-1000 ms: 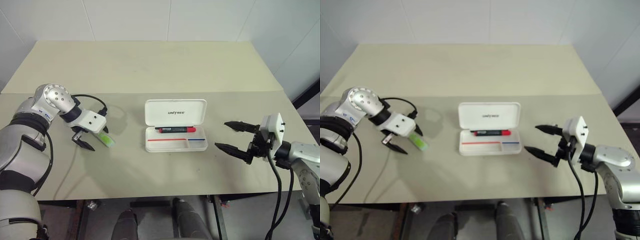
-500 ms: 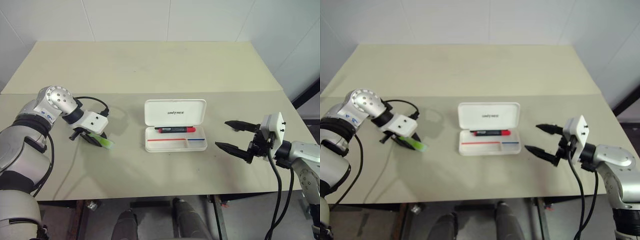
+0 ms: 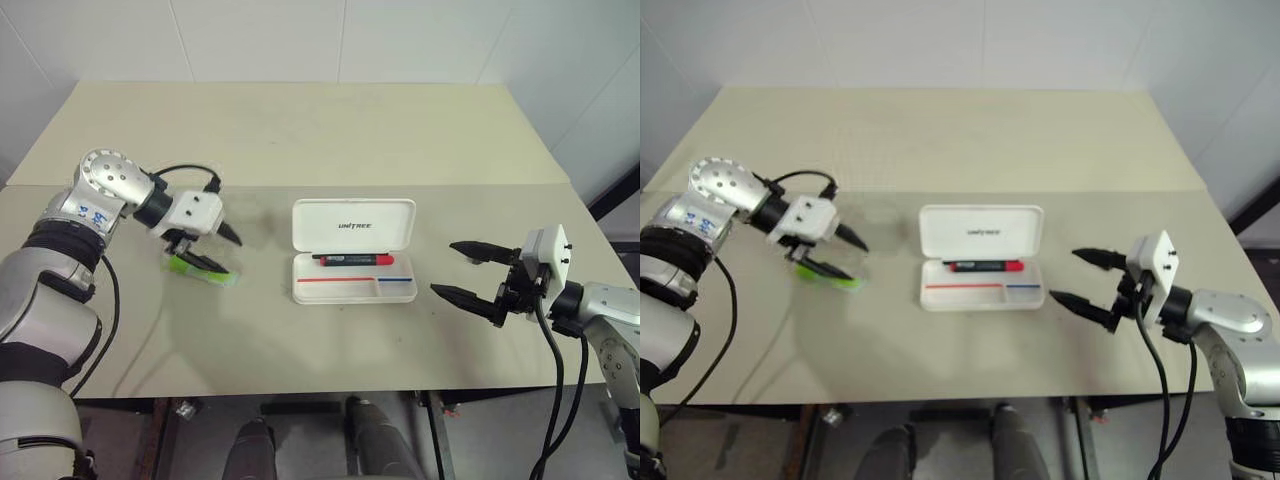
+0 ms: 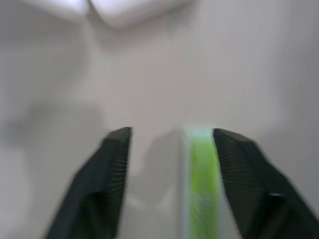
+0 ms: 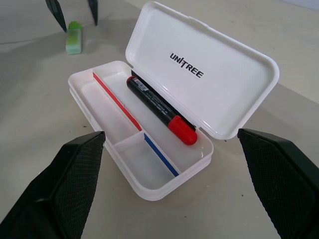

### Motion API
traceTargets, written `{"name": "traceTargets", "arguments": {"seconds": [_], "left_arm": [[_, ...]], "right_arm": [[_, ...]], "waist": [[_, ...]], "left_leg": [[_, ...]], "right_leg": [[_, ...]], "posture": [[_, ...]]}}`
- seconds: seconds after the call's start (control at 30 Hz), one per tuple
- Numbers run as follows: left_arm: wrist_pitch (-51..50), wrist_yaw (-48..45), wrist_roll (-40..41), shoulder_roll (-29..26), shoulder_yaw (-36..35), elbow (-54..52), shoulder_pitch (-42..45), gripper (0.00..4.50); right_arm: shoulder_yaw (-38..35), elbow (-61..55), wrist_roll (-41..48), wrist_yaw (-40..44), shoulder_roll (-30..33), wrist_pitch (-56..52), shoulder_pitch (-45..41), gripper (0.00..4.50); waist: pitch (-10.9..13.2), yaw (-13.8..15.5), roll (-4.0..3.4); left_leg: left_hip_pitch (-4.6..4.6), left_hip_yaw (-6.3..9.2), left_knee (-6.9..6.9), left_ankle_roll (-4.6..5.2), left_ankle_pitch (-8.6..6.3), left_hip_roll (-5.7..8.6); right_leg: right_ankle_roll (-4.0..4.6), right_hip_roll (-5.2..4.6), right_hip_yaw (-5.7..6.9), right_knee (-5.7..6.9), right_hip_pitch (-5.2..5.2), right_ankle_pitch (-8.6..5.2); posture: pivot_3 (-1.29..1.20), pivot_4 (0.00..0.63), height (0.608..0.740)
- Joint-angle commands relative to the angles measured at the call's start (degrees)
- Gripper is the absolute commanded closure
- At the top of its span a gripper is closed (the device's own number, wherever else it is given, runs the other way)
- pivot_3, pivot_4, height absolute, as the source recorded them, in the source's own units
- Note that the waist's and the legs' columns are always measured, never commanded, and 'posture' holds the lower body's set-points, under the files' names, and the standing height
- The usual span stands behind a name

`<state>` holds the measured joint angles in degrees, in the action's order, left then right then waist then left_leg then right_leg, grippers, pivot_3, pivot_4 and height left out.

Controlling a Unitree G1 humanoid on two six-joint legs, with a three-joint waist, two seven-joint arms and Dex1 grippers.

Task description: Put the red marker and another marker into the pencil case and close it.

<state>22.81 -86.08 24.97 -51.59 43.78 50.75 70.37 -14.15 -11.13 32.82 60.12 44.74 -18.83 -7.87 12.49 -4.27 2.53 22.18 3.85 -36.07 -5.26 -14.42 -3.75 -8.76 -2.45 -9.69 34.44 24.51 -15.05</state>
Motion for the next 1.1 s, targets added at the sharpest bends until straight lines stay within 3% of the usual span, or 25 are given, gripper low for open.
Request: {"name": "traceTargets", "arguments": {"seconds": [0.03, 0.07, 0.1, 0.23, 0.37, 0.47, 0.67, 1.1], "left_arm": [[-6.6, -6.42, 6.58, -3.05, -5.03, -9.18, -1.08, 1.55], [-7.2, -6.42, 6.61, -3.57, -5.58, -10.43, -1.82, 1.55], [-7.37, -6.42, 6.05, -4.18, -5.76, -11.1, -2.64, 1.22], [-4.71, -6.42, -1.91, -5.82, -4.88, -7.76, -4.33, 1.22], [-2.36, -6.41, -9.59, -4.43, -7.17, -2.17, -4.42, 0.07], [-0.97, -5.16, -16.86, -4.08, -7.72, 1.9, -3.95, 0.03], [0.93, -6.38, -21.64, -2.3, -11.43, 4.57, -4.11, 0.03], [6.06, -6.42, -21.28, -0.78, -9.56, 6.43, -6.73, 0.03]], "right_arm": [[-2.69, -1.61, 0.92, 0.1, 0.84, 0.5, 0.64, 0.0], [-2.63, -1.69, 0.95, -0.01, 0.76, 0.43, 0.61, 0.0], [-2.52, -1.77, 0.97, -0.05, 0.7, 0.38, 0.61, 0.0], [-2.1, -1.53, 0.83, 0.09, 0.61, 0.46, 0.4, 0.0], [-1.86, -1.25, 0.82, 0.28, 0.68, 0.44, -0.06, 0.0], [-1.93, -1.39, 0.96, 0.35, 0.79, 0.23, -0.13, 0.0], [-2.09, -1.88, 1.05, 0.35, 0.79, -0.01, 0.34, 0.0], [-1.78, -1.87, 0.92, -0.06, 0.63, -0.48, 0.02, 0.0]], "waist": [[0.0, 0.0, -0.01], [0.0, -0.1, -0.01], [0.0, -0.29, -0.01], [0.0, -0.57, -0.01], [0.0, -0.46, 0.0], [0.0, -0.42, 0.0], [0.01, 0.0, 0.01], [0.01, -0.28, 0.01]], "left_leg": [[0.0, 0.0, 0.01, 0.0, 0.0, 0.0], [-0.03, 0.0, 0.01, 0.0, 0.0, 0.0], [-0.07, -0.01, 0.02, 0.01, 0.0, 0.0], [-0.23, -0.01, 0.01, 0.03, -0.01, 0.0], [-0.19, -0.01, -0.12, 0.03, -0.01, 0.0], [-0.15, -0.01, -0.13, 0.02, -0.01, 0.0], [-0.05, 0.0, -0.06, 0.02, -0.02, 0.0], [-0.1, 0.0, -0.06, 0.03, -0.02, 0.0]], "right_leg": [[-0.02, 0.0, 0.0, 0.03, 0.01, -0.01], [-0.05, 0.0, 0.0, 0.09, 0.01, -0.03], [-0.09, 0.0, 0.0, 0.15, 0.01, -0.05], [-0.01, 0.05, 0.0, 0.4, 0.01, -0.14], [0.11, 0.06, -0.01, 0.35, 0.0, -0.2], [0.12, 0.06, -0.01, 0.29, -0.01, -0.19], [0.1, 0.05, 0.0, 0.22, 0.03, -0.2], [0.08, 0.05, 0.0, 0.31, 0.03, -0.19]], "posture": [[0.0, 0.15, 0.74], [0.0, 0.15, 0.74], [0.0, 0.15, 0.74], [0.0, 0.15, 0.74], [0.0, 0.15, 0.74], [0.0, 0.15, 0.74], [0.0, 0.15, 0.74], [0.0, 0.15, 0.74]]}}
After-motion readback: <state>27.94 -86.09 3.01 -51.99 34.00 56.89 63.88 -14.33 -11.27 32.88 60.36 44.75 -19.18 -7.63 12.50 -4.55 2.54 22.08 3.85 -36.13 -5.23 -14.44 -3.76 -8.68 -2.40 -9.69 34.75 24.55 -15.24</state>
